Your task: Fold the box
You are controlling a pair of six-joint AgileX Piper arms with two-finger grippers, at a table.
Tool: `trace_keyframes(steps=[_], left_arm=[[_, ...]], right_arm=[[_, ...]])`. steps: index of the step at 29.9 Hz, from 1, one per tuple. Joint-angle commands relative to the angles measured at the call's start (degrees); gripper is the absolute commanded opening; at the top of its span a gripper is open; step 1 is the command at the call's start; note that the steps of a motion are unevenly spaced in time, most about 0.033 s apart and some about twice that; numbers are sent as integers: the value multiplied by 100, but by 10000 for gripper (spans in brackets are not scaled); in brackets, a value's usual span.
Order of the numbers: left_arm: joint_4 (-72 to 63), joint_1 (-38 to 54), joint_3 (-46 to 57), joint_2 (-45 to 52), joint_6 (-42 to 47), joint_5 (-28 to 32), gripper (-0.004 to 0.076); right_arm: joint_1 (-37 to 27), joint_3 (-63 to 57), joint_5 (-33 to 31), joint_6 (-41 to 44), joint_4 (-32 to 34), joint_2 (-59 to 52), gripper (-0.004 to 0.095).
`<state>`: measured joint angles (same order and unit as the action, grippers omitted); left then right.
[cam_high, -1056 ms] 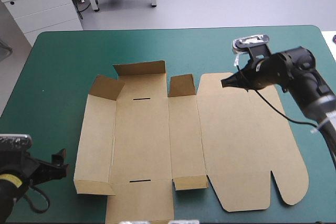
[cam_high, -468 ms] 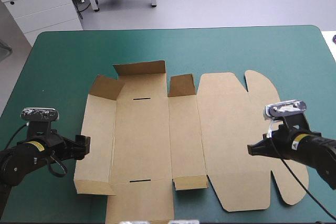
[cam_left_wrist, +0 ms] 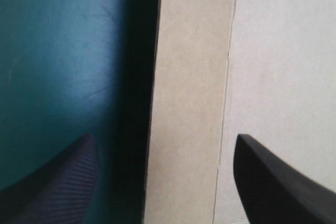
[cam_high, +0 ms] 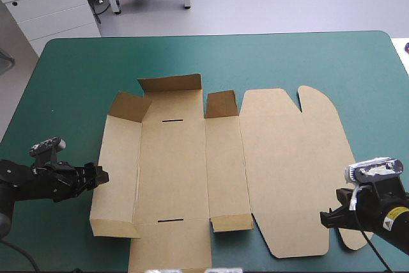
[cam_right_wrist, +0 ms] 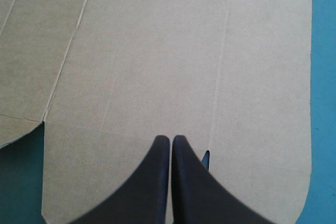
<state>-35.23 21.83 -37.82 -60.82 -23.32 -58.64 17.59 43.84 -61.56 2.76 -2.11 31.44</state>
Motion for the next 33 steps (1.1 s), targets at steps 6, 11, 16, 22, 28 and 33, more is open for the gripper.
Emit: trace_keyframes(steps=[6, 11, 16, 22, 28, 33], left_arm=[[-716, 54, -105, -788, -588, -575, 503], [-517, -532, -99, -812, -545, -700, 503], [-551, -761, -99, -812, -296, -672, 503], [-657, -1028, 106, -966, -306, -658, 473], [-639, -1056, 208, -1073, -306, -476, 280], [-593, -1056, 208, -1060, -306, -384, -12]], right_arm=[[-39, 141, 133, 4, 48, -349, -1], [-39, 141, 133, 4, 48, -348, -1], [-39, 141, 133, 4, 48, -348, -1], [-39, 141, 133, 4, 48, -348, -1], [-39, 141, 93, 4, 48, -348, -1], [-39, 141, 82, 4, 48, -348, -1]])
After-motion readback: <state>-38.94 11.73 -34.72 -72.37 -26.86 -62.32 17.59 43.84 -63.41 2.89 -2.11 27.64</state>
